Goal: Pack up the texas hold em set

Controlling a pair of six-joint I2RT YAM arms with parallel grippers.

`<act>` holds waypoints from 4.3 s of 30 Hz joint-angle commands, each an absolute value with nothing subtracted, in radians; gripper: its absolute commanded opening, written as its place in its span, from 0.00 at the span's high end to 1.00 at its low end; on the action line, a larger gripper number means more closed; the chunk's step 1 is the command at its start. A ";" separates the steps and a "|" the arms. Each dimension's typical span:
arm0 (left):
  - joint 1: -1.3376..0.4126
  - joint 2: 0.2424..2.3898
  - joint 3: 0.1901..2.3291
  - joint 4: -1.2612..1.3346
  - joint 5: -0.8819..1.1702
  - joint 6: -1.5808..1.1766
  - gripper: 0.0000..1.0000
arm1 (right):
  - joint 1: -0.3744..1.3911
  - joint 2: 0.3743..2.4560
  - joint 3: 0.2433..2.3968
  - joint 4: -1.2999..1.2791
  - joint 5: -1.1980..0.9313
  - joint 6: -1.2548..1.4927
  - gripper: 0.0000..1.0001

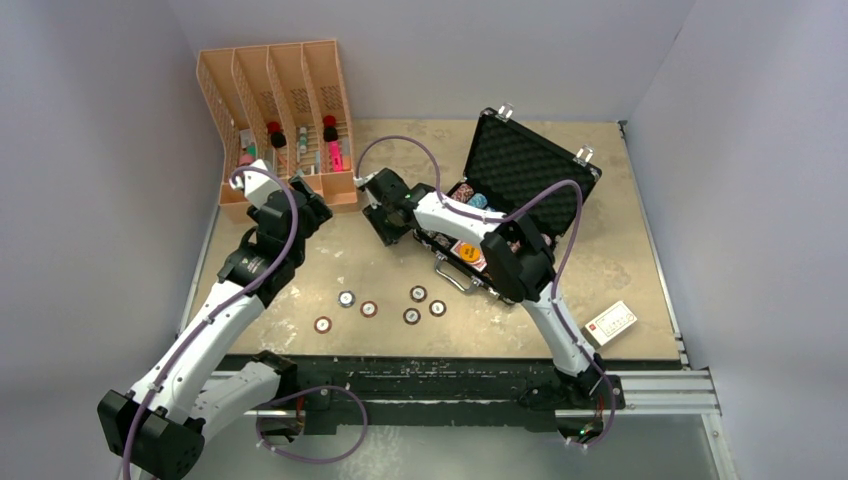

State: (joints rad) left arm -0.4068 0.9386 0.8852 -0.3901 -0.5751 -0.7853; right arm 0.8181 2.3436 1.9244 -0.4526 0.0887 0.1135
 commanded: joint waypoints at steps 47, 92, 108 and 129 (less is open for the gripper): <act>-0.405 0.866 0.860 -0.360 -0.559 -0.773 0.35 | 0.856 2.345 1.775 -0.718 0.085 0.160 0.63; -0.664 1.108 0.493 0.596 -0.269 -0.732 0.45 | 0.736 1.519 1.258 -0.066 0.010 0.930 0.65; -0.664 1.144 0.508 0.762 -0.141 -0.748 0.65 | 0.717 1.506 1.246 -0.028 -0.084 0.966 0.65; -0.655 1.104 0.672 0.484 -0.128 -0.605 1.00 | 0.578 1.372 1.177 0.173 -0.289 0.620 0.26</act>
State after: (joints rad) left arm -0.6624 1.1633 0.5640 0.5938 -0.1852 -0.6571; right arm 0.6315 1.4826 1.1824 0.0288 -0.1890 0.8333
